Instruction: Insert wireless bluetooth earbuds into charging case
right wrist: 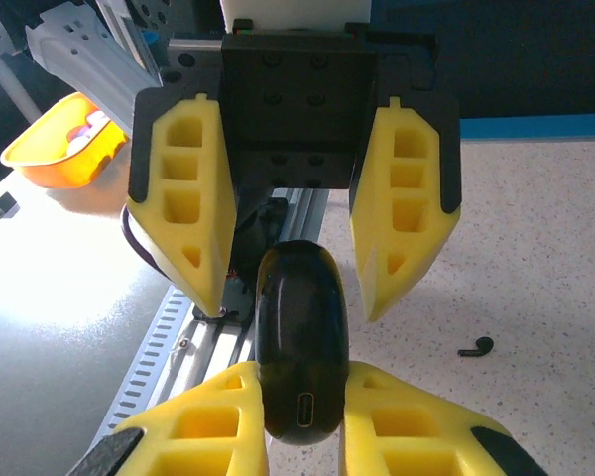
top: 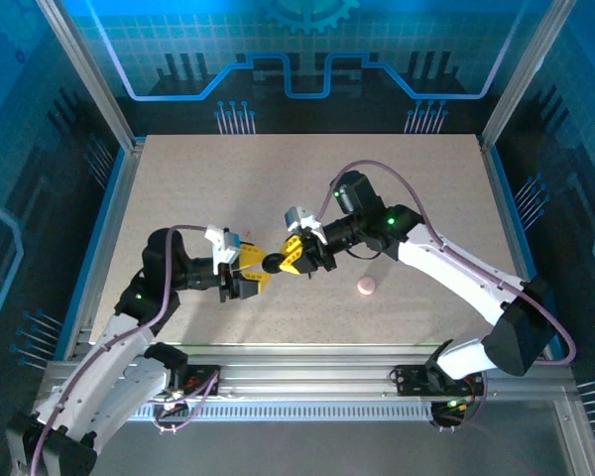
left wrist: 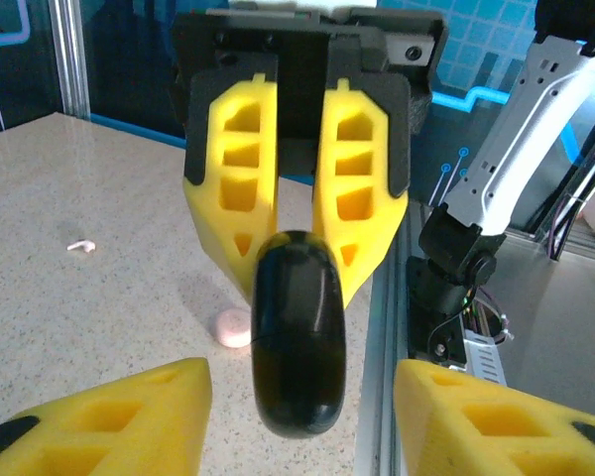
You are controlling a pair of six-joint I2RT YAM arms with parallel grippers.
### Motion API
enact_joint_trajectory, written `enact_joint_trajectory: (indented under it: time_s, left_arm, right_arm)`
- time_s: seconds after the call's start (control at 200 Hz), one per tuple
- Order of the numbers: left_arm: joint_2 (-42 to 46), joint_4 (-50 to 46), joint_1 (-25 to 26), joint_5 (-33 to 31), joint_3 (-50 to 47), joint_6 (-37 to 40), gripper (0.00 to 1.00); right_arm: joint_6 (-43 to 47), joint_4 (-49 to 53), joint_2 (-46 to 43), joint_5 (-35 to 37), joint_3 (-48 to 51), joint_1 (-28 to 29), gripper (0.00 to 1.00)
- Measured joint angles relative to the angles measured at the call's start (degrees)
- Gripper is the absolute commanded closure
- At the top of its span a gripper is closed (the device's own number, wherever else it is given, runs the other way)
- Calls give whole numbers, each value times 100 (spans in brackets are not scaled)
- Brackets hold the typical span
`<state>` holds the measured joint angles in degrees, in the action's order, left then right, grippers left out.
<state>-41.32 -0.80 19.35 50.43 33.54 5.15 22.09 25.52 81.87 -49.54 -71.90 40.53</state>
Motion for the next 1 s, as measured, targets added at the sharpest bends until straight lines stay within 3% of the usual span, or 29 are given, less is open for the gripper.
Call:
enact_joint_trajectory:
  time_s: [0.135,1.001]
  left_arm:
    - [-116,-63,0,-55,0,9,58]
    - [37,-680,120,-914,94,144,56]
  right_arm:
    - [-22,0,0,-2,0,2,82]
    - [81,164,-173,304,85,-48,86]
